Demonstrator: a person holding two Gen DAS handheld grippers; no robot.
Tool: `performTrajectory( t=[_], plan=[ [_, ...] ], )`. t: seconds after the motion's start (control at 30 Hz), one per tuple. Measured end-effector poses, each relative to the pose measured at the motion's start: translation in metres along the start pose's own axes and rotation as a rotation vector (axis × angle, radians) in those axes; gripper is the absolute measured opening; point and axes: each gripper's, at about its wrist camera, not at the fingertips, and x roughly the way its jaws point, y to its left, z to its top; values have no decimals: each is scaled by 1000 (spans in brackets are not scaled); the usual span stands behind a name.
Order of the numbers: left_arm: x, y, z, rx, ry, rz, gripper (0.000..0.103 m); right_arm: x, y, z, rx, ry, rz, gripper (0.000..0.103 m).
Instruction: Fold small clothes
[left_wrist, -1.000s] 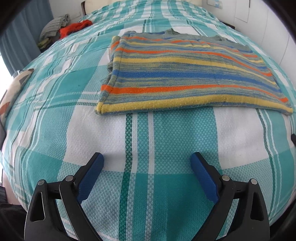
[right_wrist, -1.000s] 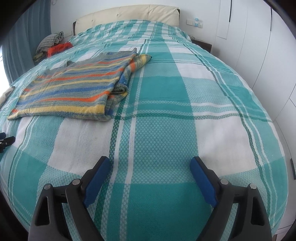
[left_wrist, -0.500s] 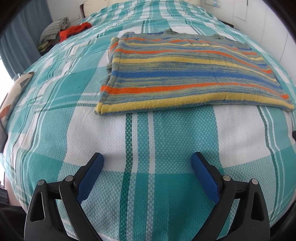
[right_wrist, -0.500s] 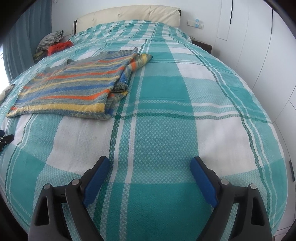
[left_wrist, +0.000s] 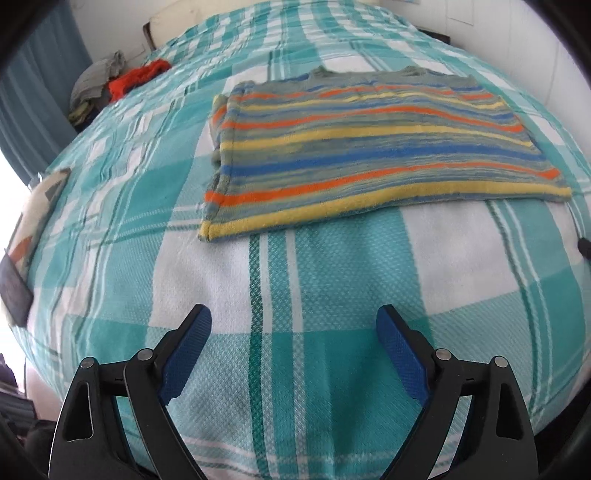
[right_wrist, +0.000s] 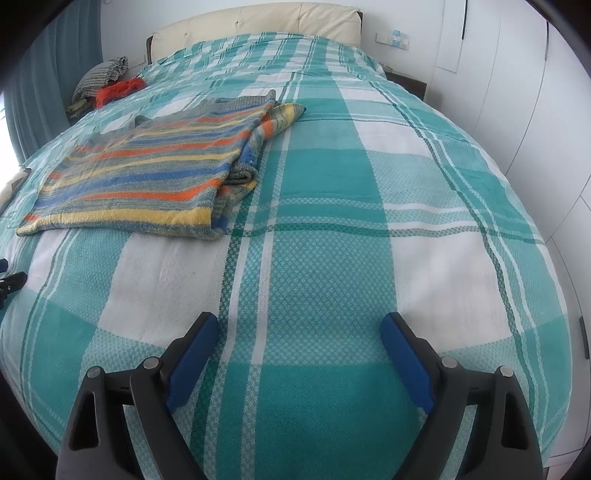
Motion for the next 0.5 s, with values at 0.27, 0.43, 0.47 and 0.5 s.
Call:
performTrajectory(
  t=[0.27,0.43,0.47,0.5],
  plan=[
    [-33,-121,49,326,-160,-244,91,6,-46,62,182,30,345,85],
    [-2,-205,71,475,-147,-315,81,58,-67,123,299,170,558,66],
    [3,-217,73,498,-151,-315,81,70,-70,133,322,196,574,63],
    [4,-223,75,513,-170,-314,81,81,-72,141,335,220,592,62]
  ],
)
